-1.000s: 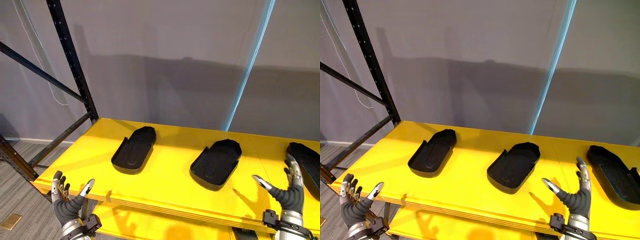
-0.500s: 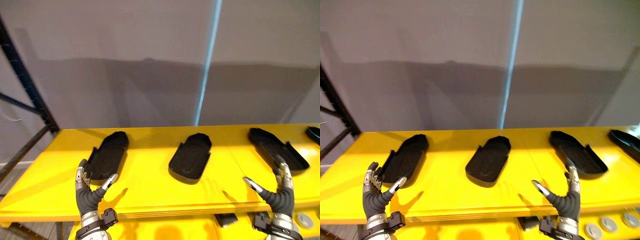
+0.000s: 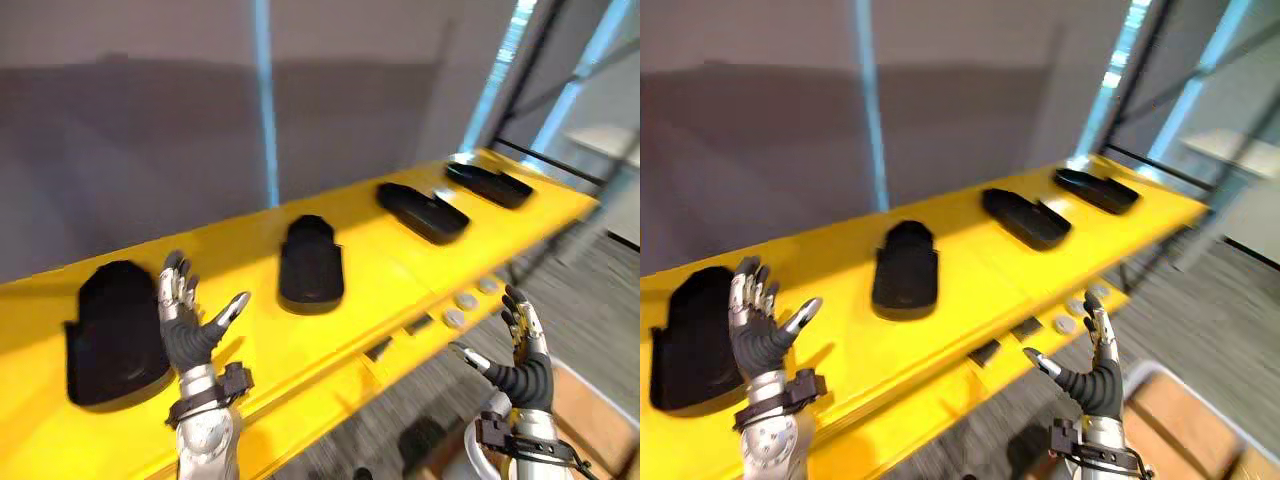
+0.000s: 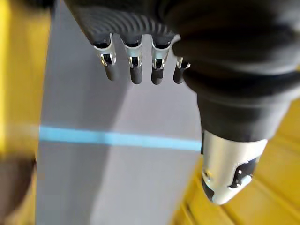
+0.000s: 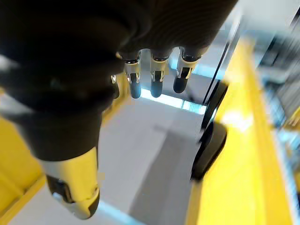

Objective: Walk over and take plastic housings, then place them on the shelf

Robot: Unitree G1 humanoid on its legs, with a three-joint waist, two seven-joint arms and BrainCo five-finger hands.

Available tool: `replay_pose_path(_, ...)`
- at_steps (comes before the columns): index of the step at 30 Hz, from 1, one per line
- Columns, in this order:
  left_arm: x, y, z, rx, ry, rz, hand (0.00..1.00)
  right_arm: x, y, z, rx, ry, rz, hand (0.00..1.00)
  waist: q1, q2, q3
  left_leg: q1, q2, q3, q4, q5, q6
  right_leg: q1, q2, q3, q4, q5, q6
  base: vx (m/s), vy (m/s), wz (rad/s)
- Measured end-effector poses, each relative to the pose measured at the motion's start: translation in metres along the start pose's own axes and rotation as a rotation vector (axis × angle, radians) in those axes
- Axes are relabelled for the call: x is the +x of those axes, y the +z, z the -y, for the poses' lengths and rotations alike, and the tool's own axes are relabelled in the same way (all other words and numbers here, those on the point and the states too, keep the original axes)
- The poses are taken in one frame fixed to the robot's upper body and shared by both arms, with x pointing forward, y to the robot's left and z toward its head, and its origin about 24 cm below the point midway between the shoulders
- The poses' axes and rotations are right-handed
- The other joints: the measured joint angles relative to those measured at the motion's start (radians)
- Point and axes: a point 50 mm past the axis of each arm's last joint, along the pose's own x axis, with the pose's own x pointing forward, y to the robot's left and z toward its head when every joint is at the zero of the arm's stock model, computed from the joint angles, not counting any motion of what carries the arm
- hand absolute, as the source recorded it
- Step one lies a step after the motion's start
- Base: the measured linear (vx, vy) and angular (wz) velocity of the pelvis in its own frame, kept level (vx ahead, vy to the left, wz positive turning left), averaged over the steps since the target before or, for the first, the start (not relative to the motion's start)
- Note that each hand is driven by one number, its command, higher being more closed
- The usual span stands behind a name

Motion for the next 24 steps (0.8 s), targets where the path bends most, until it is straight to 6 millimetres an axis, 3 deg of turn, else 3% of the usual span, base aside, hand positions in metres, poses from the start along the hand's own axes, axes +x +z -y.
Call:
replay_pose_path(3,0.006,-0.002,-0.005,0.033,0.001,0.01,0.0,0.006,-0.025,-0.008,-0.011,0.018,-0.085,0.0,-0.008,0.016,0.002,0.013,0.052,0.103,-0.038,0.029,0.004,0.088,-0.023,-0.048,0.176,-0.149,0.016,-0.25,0.098,-1.44)
replay_pose_path(5,0.008,-0.008,-0.013,0.061,0.03,-0.007,0.0,0.005,-0.038,-0.011,-0.023,0.037,-0.132,0.0,-0.002,0.012,-0.004,0.006,0.071,0.143,-0.068,0.043,0.001,0.189,-0.064,-0.067,0.207,-0.187,0.032,-0.19,-0.092,-1.04)
replay_pose_path(7,0.01,-0.008,-0.018,0.085,0.032,-0.003,0.0,0.007,-0.043,-0.012,-0.035,0.054,-0.147,0.0,0.013,-0.006,-0.02,-0.002,0.065,0.154,-0.088,0.055,-0.023,0.262,-0.089,-0.066,0.136,-0.157,0.028,-0.18,-0.153,-0.91)
replay_pose_path(10,0.011,-0.009,-0.019,0.097,0.018,-0.003,0.0,0.01,-0.046,-0.007,-0.09,0.076,-0.144,0.0,0.024,-0.016,-0.055,-0.01,0.05,0.154,-0.161,0.122,-0.061,0.307,-0.067,-0.071,-0.073,-0.157,0.049,-0.12,-0.21,-0.84)
replay_pose_path(12,0.011,-0.009,-0.019,0.098,0.004,-0.004,0.0,0.012,-0.048,-0.001,-0.129,0.076,-0.145,0.0,0.015,-0.024,-0.069,0.009,0.058,0.187,-0.198,0.167,-0.079,0.349,-0.049,-0.068,-0.199,-0.152,0.055,0.0,-0.283,-0.62)
replay_pose_path(17,0.001,-0.016,-0.026,0.067,-0.023,-0.073,0.0,0.004,-0.067,0.01,-0.153,0.038,-0.239,0.0,0.016,-0.014,-0.089,0.062,0.123,0.212,-0.215,0.172,-0.079,0.362,0.013,-0.064,-0.205,-0.151,0.057,0.01,-0.183,-0.45)
replay_pose_path(20,-0.007,-0.032,-0.031,0.012,-0.03,-0.168,0.0,-0.006,-0.085,0.027,-0.18,-0.019,-0.34,0.0,0.014,-0.011,-0.09,0.068,0.135,0.175,-0.229,0.184,-0.086,0.369,0.028,-0.071,-0.208,-0.151,0.057,0.01,-0.106,0.02)
replay_pose_path(24,-0.032,-0.081,-0.04,0.01,-0.073,-0.418,0.0,-0.036,-0.127,0.05,-0.132,-0.131,-0.576,0.0,0.013,-0.002,-0.083,0.091,0.119,0.149,-0.243,0.2,-0.104,0.409,0.014,-0.095,-0.225,-0.152,0.056,0.01,0.009,0.24)
